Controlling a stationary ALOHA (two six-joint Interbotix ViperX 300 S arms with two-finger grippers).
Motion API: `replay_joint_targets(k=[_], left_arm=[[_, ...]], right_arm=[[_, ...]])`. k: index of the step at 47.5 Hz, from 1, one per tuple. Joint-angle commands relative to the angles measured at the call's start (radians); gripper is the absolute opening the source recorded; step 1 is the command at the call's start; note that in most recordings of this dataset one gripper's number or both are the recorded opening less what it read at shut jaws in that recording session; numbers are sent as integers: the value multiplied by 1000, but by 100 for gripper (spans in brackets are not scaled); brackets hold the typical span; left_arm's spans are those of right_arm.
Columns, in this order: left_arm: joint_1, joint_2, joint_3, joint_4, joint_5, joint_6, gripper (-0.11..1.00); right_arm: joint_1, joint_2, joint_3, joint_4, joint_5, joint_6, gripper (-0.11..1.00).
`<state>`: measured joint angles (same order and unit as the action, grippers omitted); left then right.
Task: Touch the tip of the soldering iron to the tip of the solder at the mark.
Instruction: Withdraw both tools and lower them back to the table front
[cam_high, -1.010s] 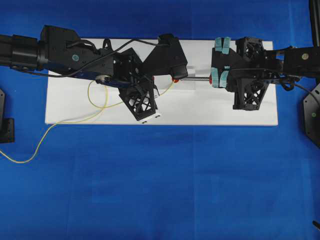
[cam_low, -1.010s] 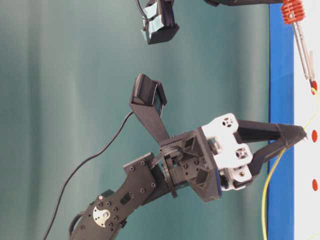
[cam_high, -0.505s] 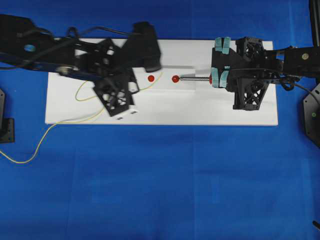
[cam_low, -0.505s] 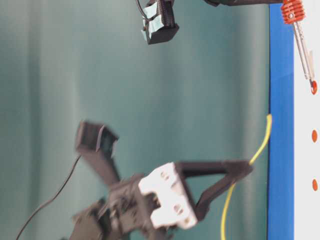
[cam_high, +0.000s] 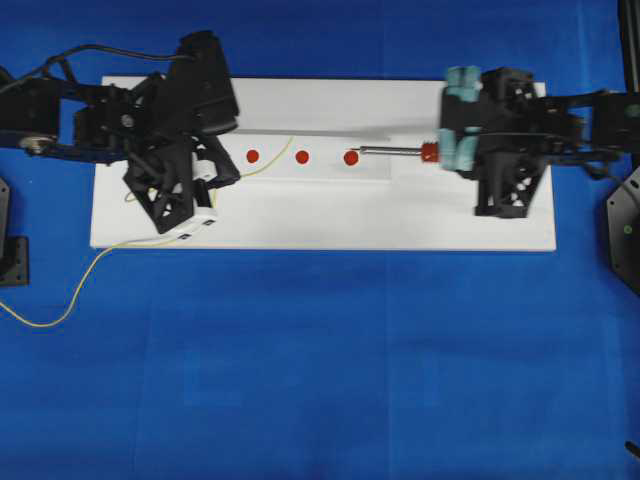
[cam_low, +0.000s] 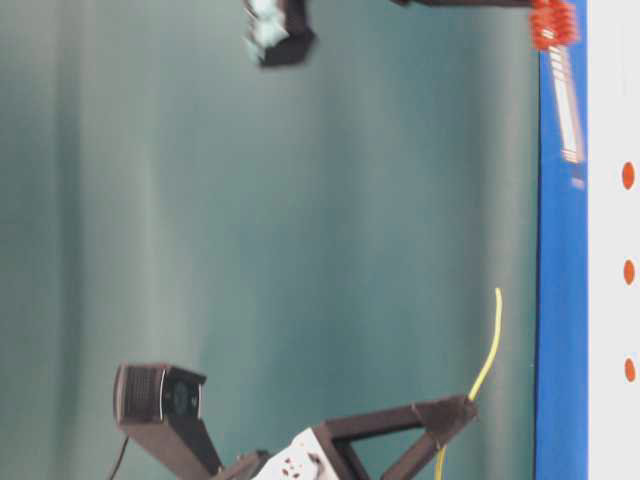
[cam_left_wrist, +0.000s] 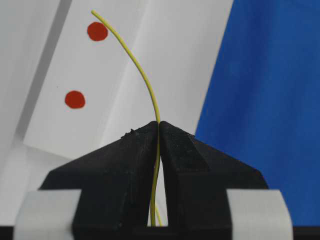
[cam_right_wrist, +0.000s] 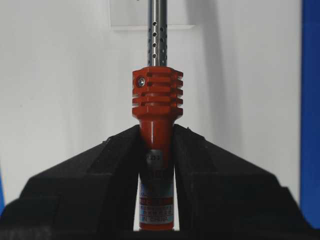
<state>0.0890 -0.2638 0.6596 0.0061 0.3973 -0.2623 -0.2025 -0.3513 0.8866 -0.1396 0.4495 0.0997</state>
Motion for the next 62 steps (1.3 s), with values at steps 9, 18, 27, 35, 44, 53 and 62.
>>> replay_joint_targets(k=[9, 18, 27, 35, 44, 53, 62], left_arm=[[0, -61, 38, 2, -61, 0, 2], [-2, -74, 54, 2, -69, 0, 2], [-2, -84, 69, 2, -89, 2, 2], [-38, -104, 89, -5, -133, -14, 2], [-164, -110, 106, -5, -184, -146, 2], [-322, -98, 120, -5, -224, -225, 2], [-451, -32, 179, -3, -379, -236, 2]], right_arm=[[-3, -259, 86, 2, -20, 9, 6], [-3, -403, 143, 2, -9, 43, 6], [-5, -390, 158, 3, -17, 52, 6], [26, -382, 143, 41, -52, 94, 6], [229, -383, 138, 98, -84, 132, 6], [445, -362, 140, 101, -178, 181, 6], [549, -224, 140, 101, -281, 215, 6]])
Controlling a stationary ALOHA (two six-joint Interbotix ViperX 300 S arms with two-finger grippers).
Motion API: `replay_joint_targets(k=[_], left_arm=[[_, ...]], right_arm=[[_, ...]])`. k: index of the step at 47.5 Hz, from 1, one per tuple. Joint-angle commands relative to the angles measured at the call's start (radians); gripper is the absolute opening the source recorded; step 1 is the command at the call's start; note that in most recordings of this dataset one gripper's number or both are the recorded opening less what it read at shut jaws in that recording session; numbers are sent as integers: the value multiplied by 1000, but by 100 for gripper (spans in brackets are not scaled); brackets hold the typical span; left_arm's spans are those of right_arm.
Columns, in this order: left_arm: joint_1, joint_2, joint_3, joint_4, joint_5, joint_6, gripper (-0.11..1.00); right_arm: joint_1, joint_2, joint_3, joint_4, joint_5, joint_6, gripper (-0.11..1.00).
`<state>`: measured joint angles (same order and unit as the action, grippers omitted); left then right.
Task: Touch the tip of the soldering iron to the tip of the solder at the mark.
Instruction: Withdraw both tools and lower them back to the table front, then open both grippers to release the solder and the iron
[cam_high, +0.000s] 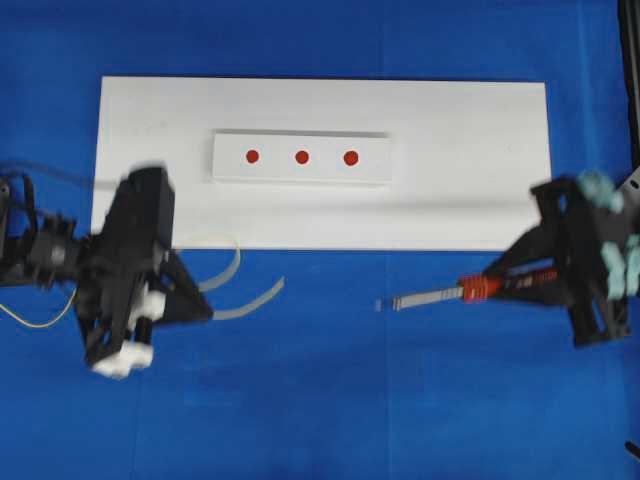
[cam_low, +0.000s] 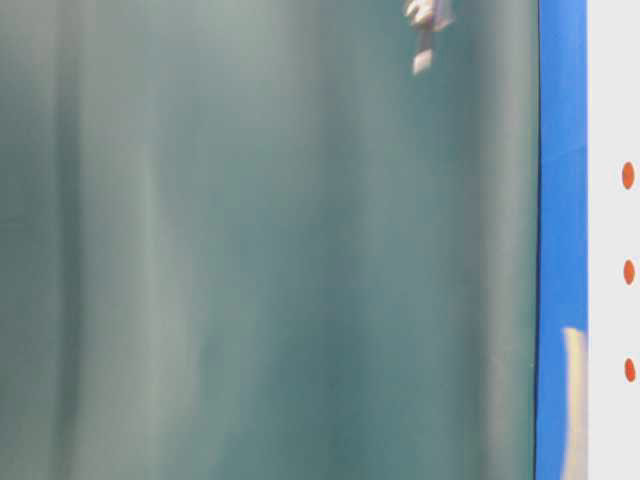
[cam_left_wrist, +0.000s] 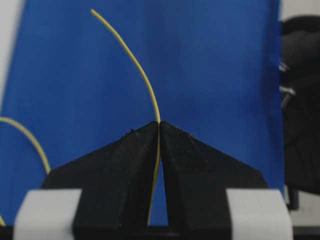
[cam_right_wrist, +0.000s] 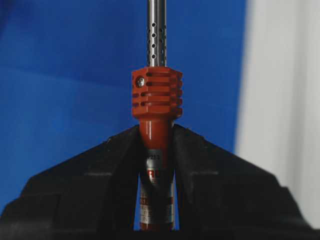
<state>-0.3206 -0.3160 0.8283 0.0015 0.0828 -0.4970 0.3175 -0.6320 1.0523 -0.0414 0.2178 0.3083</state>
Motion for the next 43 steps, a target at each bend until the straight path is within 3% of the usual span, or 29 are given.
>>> replay_joint_targets(k=[1, 8, 15, 26, 43], left_arm=[[-52, 29, 18, 0, -87, -2, 2], [-120, 118, 69, 0, -259, -3, 2], [-184, 230, 75, 0, -356, -2, 2], [-202, 370, 54, 0, -371, 0, 2], [-202, 391, 54, 0, -371, 5, 2]], right_arm=[[37, 77, -26, 3, -61, 6, 6], [84, 222, -28, 3, -150, 21, 6], [132, 368, -31, 5, -276, 40, 6], [147, 545, -54, 8, -422, 55, 6], [170, 684, -110, 9, -462, 55, 7]])
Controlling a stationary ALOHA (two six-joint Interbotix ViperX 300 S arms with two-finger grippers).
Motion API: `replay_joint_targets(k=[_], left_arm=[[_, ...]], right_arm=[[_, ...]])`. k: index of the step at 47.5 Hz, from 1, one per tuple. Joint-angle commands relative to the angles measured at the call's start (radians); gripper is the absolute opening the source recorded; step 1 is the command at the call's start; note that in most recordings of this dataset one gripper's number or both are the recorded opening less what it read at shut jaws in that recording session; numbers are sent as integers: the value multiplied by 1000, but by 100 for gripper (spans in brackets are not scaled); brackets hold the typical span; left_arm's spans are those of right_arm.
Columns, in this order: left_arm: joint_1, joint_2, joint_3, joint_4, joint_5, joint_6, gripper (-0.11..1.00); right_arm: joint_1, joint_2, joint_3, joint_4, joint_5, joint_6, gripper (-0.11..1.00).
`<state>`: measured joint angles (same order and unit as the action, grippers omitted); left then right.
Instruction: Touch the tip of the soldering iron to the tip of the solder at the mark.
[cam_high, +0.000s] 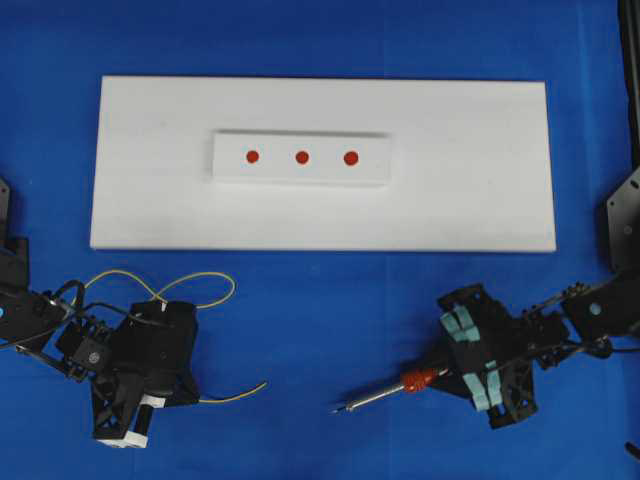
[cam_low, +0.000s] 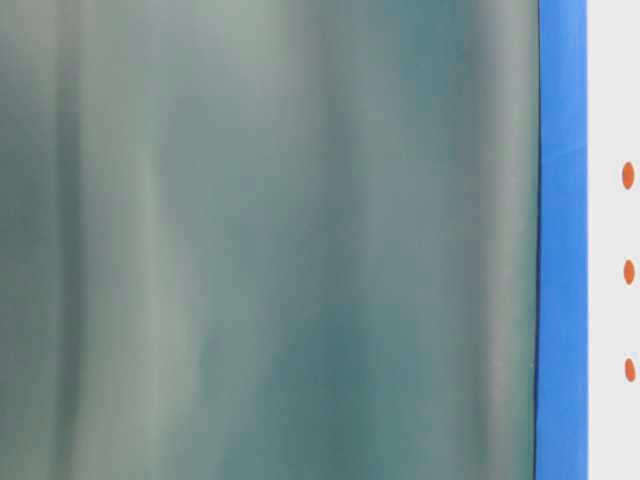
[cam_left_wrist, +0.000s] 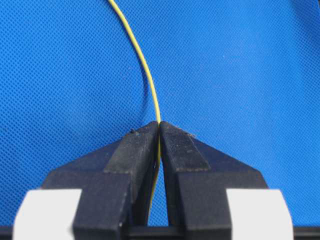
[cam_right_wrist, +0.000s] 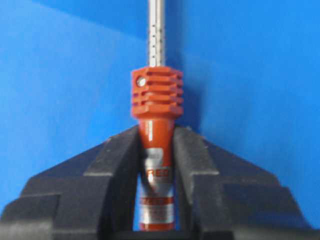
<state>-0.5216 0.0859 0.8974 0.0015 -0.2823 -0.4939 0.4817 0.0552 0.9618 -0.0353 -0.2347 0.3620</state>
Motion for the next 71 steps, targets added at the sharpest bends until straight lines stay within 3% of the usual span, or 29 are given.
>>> replay_joint_targets(k=[1, 5, 9, 17, 20, 23, 29, 34, 42, 53, 63, 71], left_arm=[[-2, -12, -15, 0, -6, 2, 2], [-2, -11, -15, 0, -6, 2, 11], [-2, -12, -14, 0, -6, 2, 29], [-2, -32, -8, 0, 3, 5, 76], [-2, -58, -5, 0, 21, 9, 81], [2, -94, -5, 2, 51, 12, 79], [23, -202, -5, 2, 141, 29, 76], [54, -282, -5, 2, 225, 58, 76], [127, -419, 0, 5, 330, 135, 75], [258, -612, 51, 5, 350, 291, 74], [393, -828, 133, 5, 353, 400, 75], [479, -1000, 204, 3, 356, 446, 75]], right_arm=[[6, -3, -21, 3, -9, 2, 7], [6, -3, -21, 3, -9, 2, 7], [6, -3, -25, 5, -9, 2, 15], [5, -12, -37, 9, 2, 2, 60], [3, -35, -38, 9, 21, 0, 80], [-5, -80, -38, 9, 61, -3, 90], [-31, -209, -40, 3, 172, -12, 83], [-58, -324, -38, -20, 253, -23, 83], [-138, -529, -23, -107, 376, -28, 83], [-305, -822, 29, -218, 439, -29, 83], [-422, -1020, 55, -275, 495, -29, 83], [-485, -1085, 98, -290, 499, -29, 82]])
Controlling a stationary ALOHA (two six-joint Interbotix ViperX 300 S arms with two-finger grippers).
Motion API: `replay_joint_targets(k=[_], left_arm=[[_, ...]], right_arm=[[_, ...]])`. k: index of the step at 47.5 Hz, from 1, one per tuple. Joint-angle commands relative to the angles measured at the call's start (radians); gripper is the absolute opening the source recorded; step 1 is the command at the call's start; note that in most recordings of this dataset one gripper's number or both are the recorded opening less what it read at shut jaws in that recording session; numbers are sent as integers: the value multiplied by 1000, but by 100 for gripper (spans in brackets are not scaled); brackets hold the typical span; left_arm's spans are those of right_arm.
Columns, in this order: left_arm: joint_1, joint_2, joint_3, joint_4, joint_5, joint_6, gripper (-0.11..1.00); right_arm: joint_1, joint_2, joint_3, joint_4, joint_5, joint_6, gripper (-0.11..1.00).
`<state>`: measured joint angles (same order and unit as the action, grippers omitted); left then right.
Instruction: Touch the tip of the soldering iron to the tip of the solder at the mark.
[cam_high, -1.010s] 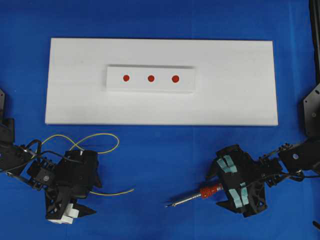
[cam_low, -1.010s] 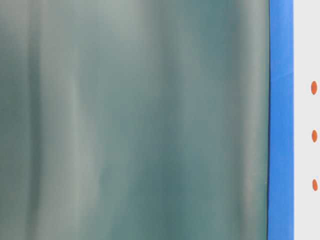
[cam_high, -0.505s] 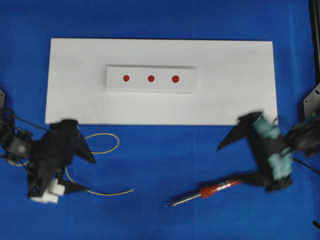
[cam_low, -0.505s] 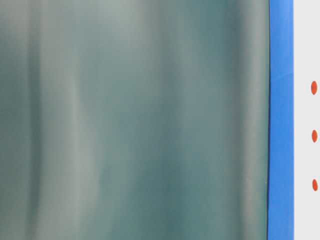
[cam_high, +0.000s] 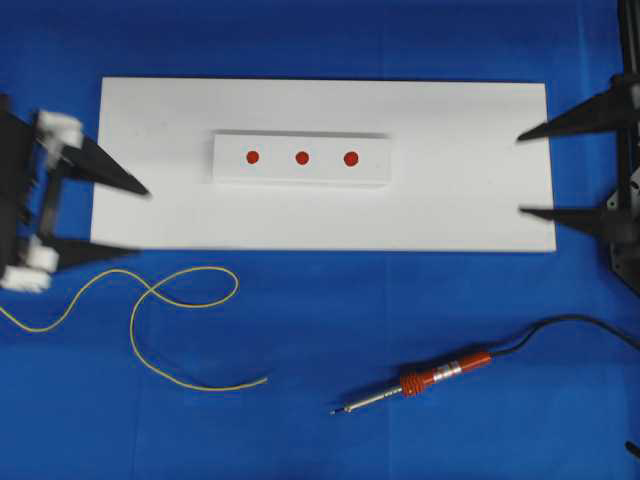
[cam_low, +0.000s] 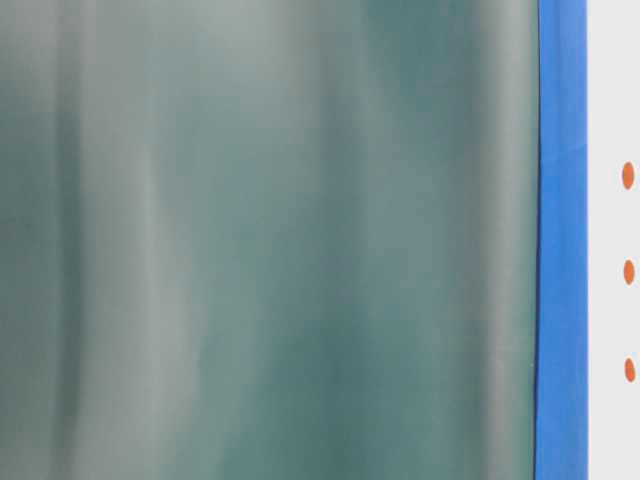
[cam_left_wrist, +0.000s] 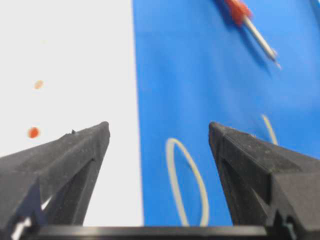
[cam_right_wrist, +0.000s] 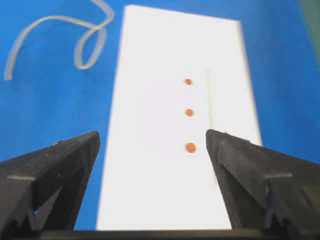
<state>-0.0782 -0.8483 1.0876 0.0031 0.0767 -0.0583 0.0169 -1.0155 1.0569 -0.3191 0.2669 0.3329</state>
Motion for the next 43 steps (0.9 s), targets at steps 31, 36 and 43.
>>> replay_joint_targets(k=[31, 36, 43], left_arm=[[146, -425, 307, 2, -6, 17, 74], [140, -423, 307, 0, -15, 17, 74], [135, -422, 310, 2, -17, 17, 74]], right_arm=[[-137, 55, 235, 40, -328, 18, 81], [-137, 66, 267, 60, -374, 18, 79], [-137, 67, 282, 66, -397, 18, 78]])
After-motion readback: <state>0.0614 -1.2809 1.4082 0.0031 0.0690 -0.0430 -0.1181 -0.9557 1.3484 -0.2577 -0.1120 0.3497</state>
